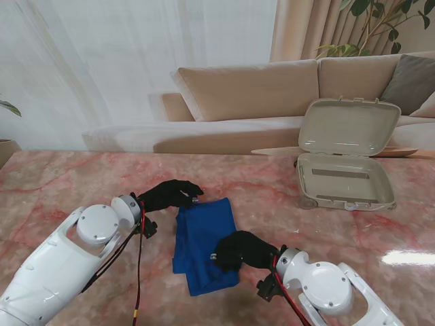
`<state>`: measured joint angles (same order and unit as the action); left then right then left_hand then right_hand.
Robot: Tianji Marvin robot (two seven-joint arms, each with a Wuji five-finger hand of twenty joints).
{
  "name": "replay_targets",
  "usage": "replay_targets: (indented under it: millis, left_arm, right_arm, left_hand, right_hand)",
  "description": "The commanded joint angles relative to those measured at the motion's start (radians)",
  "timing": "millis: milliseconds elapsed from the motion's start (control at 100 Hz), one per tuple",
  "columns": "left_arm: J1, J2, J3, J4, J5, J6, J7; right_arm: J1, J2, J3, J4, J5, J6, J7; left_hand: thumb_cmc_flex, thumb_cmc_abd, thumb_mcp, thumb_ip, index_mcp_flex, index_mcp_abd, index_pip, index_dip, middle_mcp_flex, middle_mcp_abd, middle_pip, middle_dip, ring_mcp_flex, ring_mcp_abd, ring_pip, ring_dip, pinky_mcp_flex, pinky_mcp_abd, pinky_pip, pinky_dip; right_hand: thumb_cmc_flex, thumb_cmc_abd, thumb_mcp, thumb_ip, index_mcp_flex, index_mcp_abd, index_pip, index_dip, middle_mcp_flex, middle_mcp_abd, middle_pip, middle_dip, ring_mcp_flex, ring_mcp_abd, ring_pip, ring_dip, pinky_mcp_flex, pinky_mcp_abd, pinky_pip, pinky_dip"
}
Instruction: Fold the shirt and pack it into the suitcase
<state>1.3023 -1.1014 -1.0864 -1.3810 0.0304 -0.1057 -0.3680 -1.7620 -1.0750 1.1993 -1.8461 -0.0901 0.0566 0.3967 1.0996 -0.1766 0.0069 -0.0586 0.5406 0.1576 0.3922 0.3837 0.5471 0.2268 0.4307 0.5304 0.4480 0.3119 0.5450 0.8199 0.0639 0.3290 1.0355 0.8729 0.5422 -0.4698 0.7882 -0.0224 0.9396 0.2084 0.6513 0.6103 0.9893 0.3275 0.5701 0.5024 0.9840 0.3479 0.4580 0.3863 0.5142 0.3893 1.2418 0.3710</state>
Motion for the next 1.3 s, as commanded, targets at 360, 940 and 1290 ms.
replay_targets:
  millis: [360, 940, 1290]
  left_arm:
    - [-0.149, -0.029, 0.118, 0.228, -0.028, -0.047, -0.006]
    - [-0.109, -0.008, 0.100, 0.226, -0.022, -0.048, -0.063]
    - [-0.023, 0.029, 0.041, 0.153, 0.027, -0.045, -0.118]
  right_arm:
    - [-0.066, 0.019, 0.061, -0.002, 0.026, 0.064, 0.009]
    - [0.024, 0.010, -0.038, 0.085, 0.090, 0.126, 0.009]
    - [0.045, 0.004, -0.028, 0.098, 0.038, 0.200, -0.022]
  left_hand:
    - [0.038, 0.031, -0.016, 0.024, 0.001, -0.010, 0.023, 0.015, 0.030, -0.034, 0.030, 0.008, 0.045, 0.002, 0.003, -0.002, 0.011, 0.011, 0.020, -0.013]
    - [0.035, 0.039, -0.015, 0.026, -0.006, -0.011, 0.024, 0.011, 0.028, -0.031, 0.030, 0.004, 0.040, 0.007, 0.004, -0.003, 0.005, 0.012, 0.021, -0.018]
    - [0.032, 0.044, -0.016, 0.025, -0.006, -0.011, 0.022, 0.011, 0.028, -0.028, 0.028, 0.003, 0.039, 0.008, 0.005, -0.003, 0.004, 0.010, 0.022, -0.019]
  right_hand:
    - [-0.020, 0.043, -0.064, 0.036, 0.035, -0.015, -0.047, 0.050, 0.019, 0.009, -0.007, -0.013, 0.050, 0.011, 0.029, 0.022, 0.087, 0.047, 0.056, 0.016]
    - [-0.038, 0.040, -0.051, 0.052, 0.039, -0.016, -0.073, 0.084, 0.017, 0.011, -0.026, -0.037, 0.023, 0.016, -0.012, -0.029, 0.087, 0.057, -0.001, -0.033]
    - [-0.032, 0.045, -0.059, 0.050, 0.033, -0.013, -0.084, 0.091, 0.012, 0.009, -0.036, -0.045, -0.025, 0.019, -0.042, -0.055, 0.040, 0.049, -0.031, -0.050]
